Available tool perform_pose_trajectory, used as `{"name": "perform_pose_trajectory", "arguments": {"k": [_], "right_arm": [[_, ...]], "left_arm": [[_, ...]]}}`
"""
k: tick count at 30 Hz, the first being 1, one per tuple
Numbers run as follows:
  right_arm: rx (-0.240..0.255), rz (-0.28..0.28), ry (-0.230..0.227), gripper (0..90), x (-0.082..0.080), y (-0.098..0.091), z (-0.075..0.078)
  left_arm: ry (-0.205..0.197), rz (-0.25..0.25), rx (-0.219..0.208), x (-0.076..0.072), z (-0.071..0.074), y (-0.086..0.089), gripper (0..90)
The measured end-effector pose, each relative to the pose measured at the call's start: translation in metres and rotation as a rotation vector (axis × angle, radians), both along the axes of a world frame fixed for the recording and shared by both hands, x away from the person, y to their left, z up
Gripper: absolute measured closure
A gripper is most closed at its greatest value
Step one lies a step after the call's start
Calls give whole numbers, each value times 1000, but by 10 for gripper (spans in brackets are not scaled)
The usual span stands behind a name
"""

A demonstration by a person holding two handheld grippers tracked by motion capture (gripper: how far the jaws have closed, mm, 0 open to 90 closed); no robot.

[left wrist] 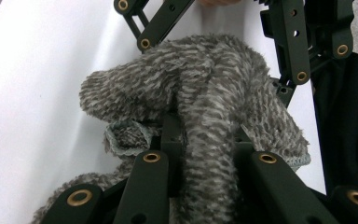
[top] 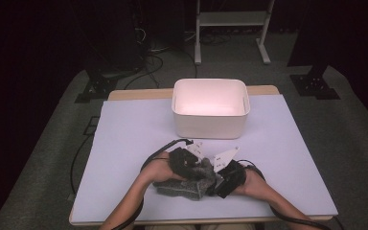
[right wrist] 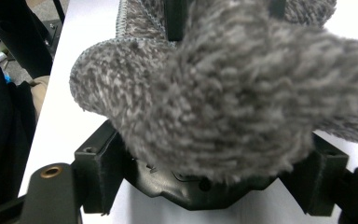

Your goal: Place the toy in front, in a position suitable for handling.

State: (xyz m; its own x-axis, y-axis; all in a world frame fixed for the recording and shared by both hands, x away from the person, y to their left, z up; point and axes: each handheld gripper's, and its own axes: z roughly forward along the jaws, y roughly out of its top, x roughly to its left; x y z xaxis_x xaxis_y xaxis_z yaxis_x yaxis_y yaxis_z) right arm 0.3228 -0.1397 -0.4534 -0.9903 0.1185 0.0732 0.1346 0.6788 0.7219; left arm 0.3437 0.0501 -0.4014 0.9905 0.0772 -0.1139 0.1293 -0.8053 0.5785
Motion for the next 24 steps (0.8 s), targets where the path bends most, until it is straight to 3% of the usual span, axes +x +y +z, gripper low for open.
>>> {"name": "perform_pose_trajectory", "arguments": {"k": [6, 14, 18, 24], "right_arm": [[-5, -7, -5, 222, -3, -8, 1], [-5, -59, 22, 227, -6, -39, -2], [10, -64, 58, 330, -3, -42, -4], [14, -30, 55, 414, -2, -33, -4]], "left_arm": [[11, 7, -17, 0, -2, 4, 755], [23, 19, -31, 1, -2, 9, 754], [25, 13, -33, 1, -3, 6, 754], [17, 4, -29, -1, 1, 7, 754]]}}
